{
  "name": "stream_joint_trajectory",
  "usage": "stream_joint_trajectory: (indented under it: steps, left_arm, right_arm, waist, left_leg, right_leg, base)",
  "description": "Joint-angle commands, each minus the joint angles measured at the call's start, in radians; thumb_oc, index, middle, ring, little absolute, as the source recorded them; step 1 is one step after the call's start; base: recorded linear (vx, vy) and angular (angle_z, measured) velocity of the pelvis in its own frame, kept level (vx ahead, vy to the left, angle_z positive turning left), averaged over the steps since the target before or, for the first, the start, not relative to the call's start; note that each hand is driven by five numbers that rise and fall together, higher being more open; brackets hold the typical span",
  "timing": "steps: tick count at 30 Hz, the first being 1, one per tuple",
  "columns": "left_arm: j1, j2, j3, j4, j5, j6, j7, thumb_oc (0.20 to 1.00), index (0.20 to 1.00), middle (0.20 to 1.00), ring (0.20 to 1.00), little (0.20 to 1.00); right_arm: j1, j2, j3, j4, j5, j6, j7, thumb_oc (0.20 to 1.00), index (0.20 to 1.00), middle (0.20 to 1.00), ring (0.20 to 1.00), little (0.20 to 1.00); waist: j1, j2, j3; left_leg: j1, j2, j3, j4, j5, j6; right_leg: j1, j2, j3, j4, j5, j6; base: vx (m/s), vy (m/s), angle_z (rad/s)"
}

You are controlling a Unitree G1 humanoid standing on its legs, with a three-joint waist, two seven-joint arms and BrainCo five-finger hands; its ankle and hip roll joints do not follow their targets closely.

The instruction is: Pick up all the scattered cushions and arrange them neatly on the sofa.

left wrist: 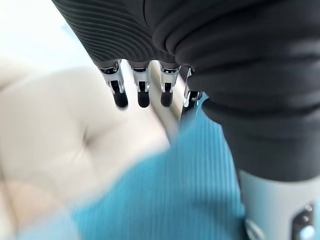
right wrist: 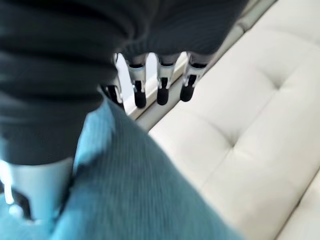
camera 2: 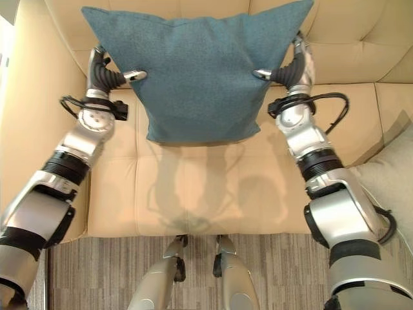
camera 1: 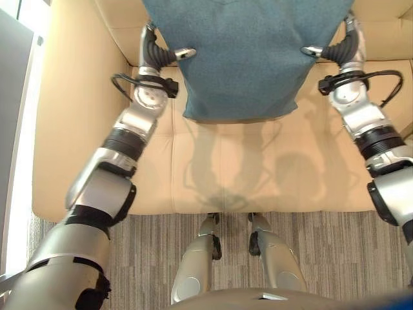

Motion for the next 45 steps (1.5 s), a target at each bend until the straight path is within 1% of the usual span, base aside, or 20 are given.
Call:
stream_joint_trajectory:
  steps: [1,8,9,11,15,17,21,25,26,28,29,31,34,36,37,38,39,41,42,45]
  left_arm:
    - [-0.015,-0.011,0.035,0.048,-0.045,-0.058,-0.014,1.0,1.0,1.0,1.0,1.0]
    - [0.108,0.048,0.079,0.022,-0.023,-0.047,-0.053,1.0,1.0,1.0,1.0,1.0]
    - [0.163,0.075,0.101,-0.058,-0.004,-0.05,-0.061,1.0,1.0,1.0,1.0,1.0]
    - [0.24,0.085,0.124,-0.138,0.007,-0.055,-0.08,1.0,1.0,1.0,1.0,1.0]
    - [0.51,0.096,0.232,-0.351,-0.008,-0.079,-0.16,1.0,1.0,1.0,1.0,1.0]
    - [0.689,0.049,0.294,-0.422,-0.006,-0.076,-0.207,1.0,1.0,1.0,1.0,1.0]
    - [0.955,-0.025,0.375,-0.459,0.015,-0.044,-0.288,1.0,1.0,1.0,1.0,1.0]
    - [1.099,-0.082,0.379,-0.363,0.098,-0.003,-0.361,1.0,1.0,1.0,1.0,1.0]
    - [1.143,-0.114,0.351,-0.289,0.163,0.016,-0.384,1.0,1.0,1.0,1.0,1.0]
    - [1.167,-0.156,0.326,-0.197,0.214,0.032,-0.404,1.0,1.0,1.0,1.0,1.0]
    - [1.183,-0.183,0.285,-0.092,0.309,0.04,-0.403,1.0,1.0,1.0,1.0,1.0]
    - [1.19,-0.215,0.26,0.038,0.37,0.047,-0.392,1.0,1.0,1.0,1.0,1.0]
    - [1.181,-0.279,0.266,0.229,0.388,0.073,-0.341,1.0,1.0,1.0,1.0,1.0]
    - [1.173,-0.305,0.269,0.279,0.372,0.078,-0.32,1.0,1.0,1.0,1.0,1.0]
    - [1.155,-0.322,0.262,0.304,0.357,0.08,-0.314,1.0,1.0,1.0,1.0,1.0]
    - [1.145,-0.329,0.256,0.313,0.354,0.082,-0.315,1.0,1.0,1.0,1.0,1.0]
    - [1.141,-0.332,0.254,0.319,0.349,0.08,-0.314,1.0,1.0,1.0,1.0,1.0]
    - [1.129,-0.336,0.247,0.326,0.337,0.078,-0.314,1.0,1.0,1.0,1.0,1.0]
    - [1.119,-0.343,0.238,0.332,0.326,0.072,-0.309,1.0,1.0,1.0,1.0,1.0]
    - [1.094,-0.343,0.211,0.331,0.334,0.076,-0.308,1.0,1.0,1.0,1.0,1.0]
  right_arm:
    - [0.006,-0.015,-0.035,0.016,0.053,-0.004,0.006,1.0,1.0,1.0,1.0,1.0]
    - [0.115,-0.149,-0.066,0.048,0.106,-0.002,0.095,1.0,1.0,1.0,1.0,1.0]
    - [0.183,-0.18,-0.105,0.006,0.114,-0.009,0.11,1.0,1.0,1.0,1.0,1.0]
    - [0.282,-0.186,-0.158,-0.059,0.104,-0.014,0.12,1.0,1.0,1.0,1.0,1.0]
    - [0.572,-0.165,-0.31,-0.276,0.061,-0.03,0.169,1.0,1.0,1.0,1.0,1.0]
    - [0.742,-0.117,-0.401,-0.364,0.037,-0.044,0.204,1.0,1.0,1.0,1.0,1.0]
    - [0.941,-0.019,-0.46,-0.411,-0.047,-0.038,0.259,1.0,1.0,1.0,1.0,1.0]
    - [1.039,0.063,-0.424,-0.328,-0.142,-0.025,0.306,1.0,1.0,1.0,1.0,1.0]
    - [1.073,0.117,-0.398,-0.259,-0.171,-0.017,0.321,1.0,1.0,1.0,1.0,1.0]
    - [1.099,0.149,-0.363,-0.185,-0.21,-0.011,0.333,1.0,1.0,1.0,1.0,1.0]
    - [1.122,0.181,-0.318,-0.12,-0.248,-0.014,0.348,1.0,1.0,1.0,1.0,1.0]
    - [1.138,0.216,-0.292,-0.058,-0.265,-0.01,0.36,1.0,1.0,1.0,1.0,1.0]
    - [1.139,0.285,-0.26,0.073,-0.257,-0.007,0.341,1.0,1.0,1.0,1.0,1.0]
    - [1.131,0.305,-0.261,0.132,-0.235,0.0,0.326,1.0,1.0,1.0,1.0,1.0]
    - [1.112,0.308,-0.251,0.188,-0.227,0.007,0.312,1.0,1.0,1.0,1.0,1.0]
    - [1.102,0.31,-0.248,0.212,-0.225,0.01,0.311,1.0,1.0,1.0,1.0,1.0]
    - [1.098,0.31,-0.243,0.226,-0.228,0.01,0.308,1.0,1.0,1.0,1.0,1.0]
    - [1.081,0.308,-0.237,0.269,-0.231,0.017,0.308,1.0,1.0,1.0,1.0,1.0]
    - [1.072,0.299,-0.237,0.289,-0.232,0.021,0.304,1.0,1.0,1.0,1.0,1.0]
    - [1.053,0.302,-0.23,0.333,-0.24,0.032,0.304,1.0,1.0,1.0,1.0,1.0]
  waist:
    - [0.006,-0.024,-0.047]
    - [0.001,-0.031,-0.059]
    - [0.0,-0.033,-0.058]
    - [-0.002,-0.035,-0.063]
    - [-0.016,-0.039,-0.091]
    - [-0.03,-0.04,-0.119]
    - [-0.045,-0.041,-0.149]
    - [-0.055,-0.044,-0.179]
    - [-0.061,-0.047,-0.193]
    - [-0.063,-0.05,-0.206]
    - [-0.064,-0.053,-0.213]
    - [-0.065,-0.057,-0.213]
    - [-0.061,-0.067,-0.205]
    - [-0.053,-0.078,-0.195]
    - [-0.039,-0.092,-0.175]
    - [-0.036,-0.098,-0.17]
    - [-0.036,-0.101,-0.174]
    - [-0.034,-0.097,-0.177]
    - [-0.036,-0.087,-0.182]
    - [-0.046,-0.087,-0.181]
  left_leg:
    - [0.063,0.003,0.097,0.005,-0.074,-0.072]
    - [0.106,0.005,0.109,0.005,-0.083,-0.075]
    - [0.121,0.008,0.111,0.005,-0.086,-0.075]
    - [0.14,0.009,0.113,0.005,-0.09,-0.074]
    - [0.197,0.012,0.121,0.005,-0.103,-0.067]
    - [0.236,0.013,0.125,0.005,-0.109,-0.066]
    - [0.298,0.021,0.148,0.005,-0.12,-0.06]
    - [0.347,0.029,0.175,0.005,-0.129,-0.055]
    - [0.377,0.032,0.183,0.005,-0.138,-0.052]
    - [0.399,0.036,0.183,0.005,-0.144,-0.05]
    - [0.426,0.038,0.186,0.005,-0.153,-0.047]
    - [0.443,0.042,0.186,0.005,-0.156,-0.048]
    - [0.454,0.049,0.178,0.03,-0.156,-0.05]
    - [0.433,0.055,0.157,0.103,-0.177,-0.049]
    - [0.4,0.043,0.092,0.194,-0.227,-0.047]
    - [0.391,0.029,0.06,0.229,-0.261,-0.044]
    - [0.389,0.015,0.029,0.251,-0.271,-0.043]
    - [0.4,-0.009,-0.039,0.283,-0.295,-0.041]
    - [0.423,-0.024,-0.107,0.267,-0.306,-0.042]
    - [0.429,-0.038,-0.149,0.224,-0.329,-0.027]
  right_leg:
    - [0.021,-0.044,0.045,0.056,-0.089,0.125]
    - [0.066,-0.044,0.039,0.057,-0.097,0.123]
    - [0.083,-0.042,0.038,0.055,-0.102,0.123]
    - [0.106,-0.042,0.036,0.051,-0.107,0.122]
    - [0.163,-0.038,0.037,0.049,-0.12,0.12]
    - [0.203,-0.036,0.035,0.053,-0.133,0.118]
    - [0.251,-0.035,0.03,0.087,-0.147,0.12]
    - [0.289,-0.028,0.043,0.101,-0.151,0.123]
    - [0.312,-0.023,0.053,0.1,-0.155,0.121]
    - [0.335,-0.018,0.056,0.097,-0.162,0.12]
    - [0.358,-0.012,0.06,0.097,-0.174,0.116]
    - [0.377,-0.006,0.068,0.099,-0.187,0.11]
    - [0.402,0.004,0.077,0.085,-0.202,0.095]
    - [0.409,0.004,0.09,0.077,-0.2,0.088]
    - [0.401,-0.002,0.11,0.078,-0.19,0.082]
    - [0.39,-0.008,0.121,0.082,-0.182,0.082]
    - [0.376,-0.012,0.129,0.084,-0.174,0.081]
    - [0.355,-0.005,0.159,0.085,-0.158,0.08]
    - [0.332,0.006,0.191,0.09,-0.145,0.081]
    - [0.293,0.0,0.215,0.106,-0.124,0.09]
  base:
    - [0.03,-0.003,0.06]
    - [0.01,-0.001,0.04]
    - [0.01,-0.003,-0.04]
    - [0.03,-0.015,-0.07]
    - [0.07,-0.021,-0.12]
    - [0.06,-0.024,-0.07]
    - [-0.02,0.006,-0.14]
    - [-0.02,-0.002,-0.29]
    - [-0.01,-0.017,-0.25]
    - [-0.01,-0.036,-0.23]
    - [-0.01,-0.056,-0.16]
    - [-0.03,-0.073,-0.08]
    - [-0.09,-0.082,0.08]
    - [-0.16,-0.04,0.04]
    - [-0.26,-0.003,0.02]
    - [-0.26,0.017,-0.16]
    - [-0.18,0.048,-0.39]
    - [-0.14,0.098,-0.7]
    - [-0.13,0.153,-0.67]
    - [-0.17,0.181,-0.54]
